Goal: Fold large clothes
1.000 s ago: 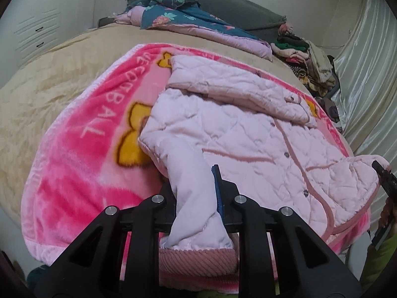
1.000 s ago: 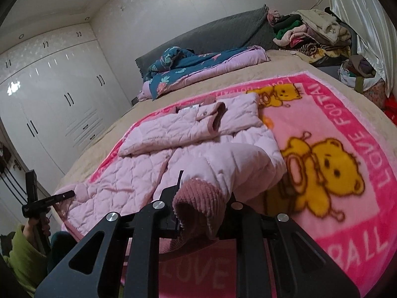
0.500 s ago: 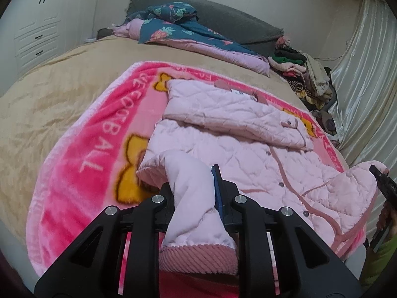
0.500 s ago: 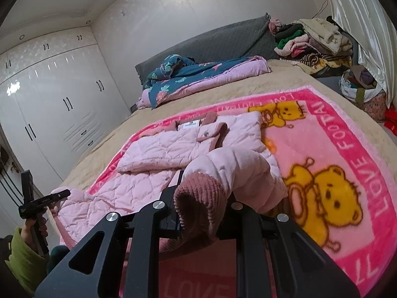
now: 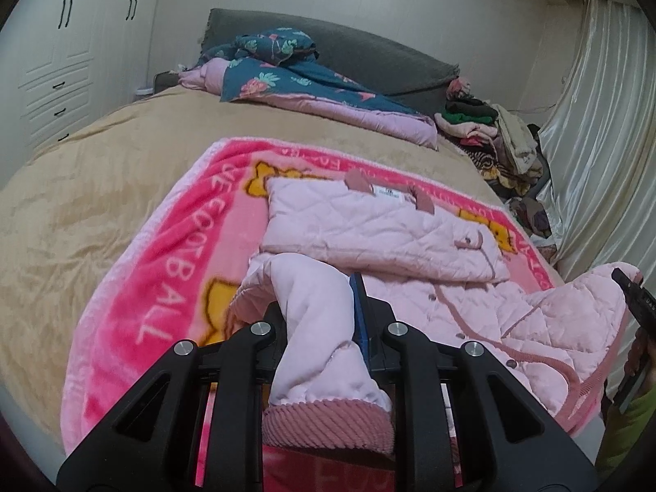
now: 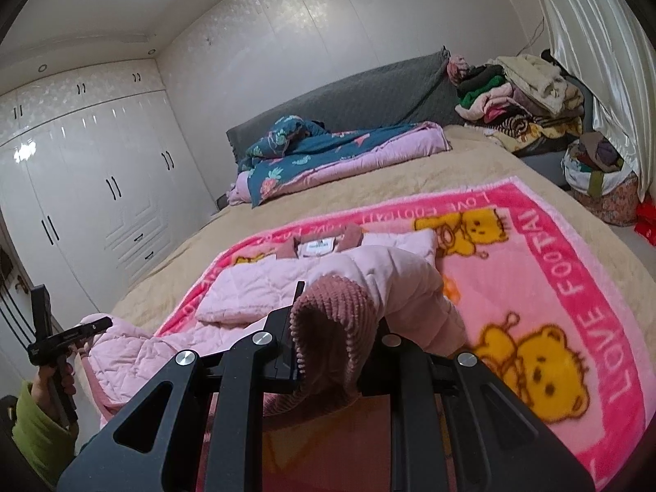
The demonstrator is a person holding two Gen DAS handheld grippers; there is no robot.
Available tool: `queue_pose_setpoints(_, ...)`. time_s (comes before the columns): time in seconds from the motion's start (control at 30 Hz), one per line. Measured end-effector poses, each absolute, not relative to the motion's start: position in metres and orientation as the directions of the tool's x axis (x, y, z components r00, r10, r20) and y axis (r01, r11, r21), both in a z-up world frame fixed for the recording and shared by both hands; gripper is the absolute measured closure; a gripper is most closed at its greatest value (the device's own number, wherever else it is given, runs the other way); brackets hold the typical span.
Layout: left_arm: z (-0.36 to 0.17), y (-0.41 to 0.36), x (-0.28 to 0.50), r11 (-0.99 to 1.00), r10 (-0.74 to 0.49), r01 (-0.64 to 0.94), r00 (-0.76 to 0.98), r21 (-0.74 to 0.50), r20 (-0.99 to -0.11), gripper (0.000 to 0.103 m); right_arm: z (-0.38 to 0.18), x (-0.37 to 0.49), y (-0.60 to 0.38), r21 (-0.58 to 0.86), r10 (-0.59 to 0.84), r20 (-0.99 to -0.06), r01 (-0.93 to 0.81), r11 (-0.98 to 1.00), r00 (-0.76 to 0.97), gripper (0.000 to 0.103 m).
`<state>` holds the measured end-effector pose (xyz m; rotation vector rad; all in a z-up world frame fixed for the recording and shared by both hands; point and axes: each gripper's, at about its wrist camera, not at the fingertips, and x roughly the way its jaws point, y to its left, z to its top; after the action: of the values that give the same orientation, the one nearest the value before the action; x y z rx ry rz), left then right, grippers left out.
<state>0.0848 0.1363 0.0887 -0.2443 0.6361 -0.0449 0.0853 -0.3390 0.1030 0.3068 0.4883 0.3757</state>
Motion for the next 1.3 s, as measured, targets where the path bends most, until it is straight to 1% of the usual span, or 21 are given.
queue_pose_setpoints(0.2,0.106,0.137,0.099,0.97,-0.109,-0.034,0.822,-0.239,-0.559,0.09,0.112,0.098,-0.343,0.378,0.405,-0.38,-0.259,0.889,0.832,0.086)
queue_pose_setpoints(0.4,0.111,0.138,0.113,0.971,-0.095,-0.045,0.831,-0.236,-0.549,0.09,0.114,0.121,-0.347,0.412,0.408,-0.378,-0.244,0.878,0.831,0.086)
queue_pose_setpoints(0.5,0.112,0.137,0.121,0.974,-0.076,-0.055,0.836,-0.221,-0.543,0.09,0.112,0.131,-0.347,0.403,0.386,-0.382,-0.224,0.887,0.839,0.086)
queue_pose_setpoints(0.73,0.108,0.136,0.141,0.98,-0.034,-0.079,0.841,-0.185,-0.539,0.09,0.106,0.146,-0.346,0.398,0.368,-0.377,-0.209,0.893,0.85,0.086)
queue_pose_setpoints(1.13,0.1,0.126,0.173,0.983,0.026,-0.116,0.858,-0.144,-0.513,0.09,0.095,0.18,-0.347,0.399,0.342,-0.403,-0.174,0.901,0.849,0.086)
queue_pose_setpoints(1.3,0.096,0.127,0.187,0.979,0.046,-0.139,0.861,-0.148,-0.506,0.09,0.092,0.194,-0.344,0.396,0.332,-0.408,-0.163,0.904,0.85,0.086)
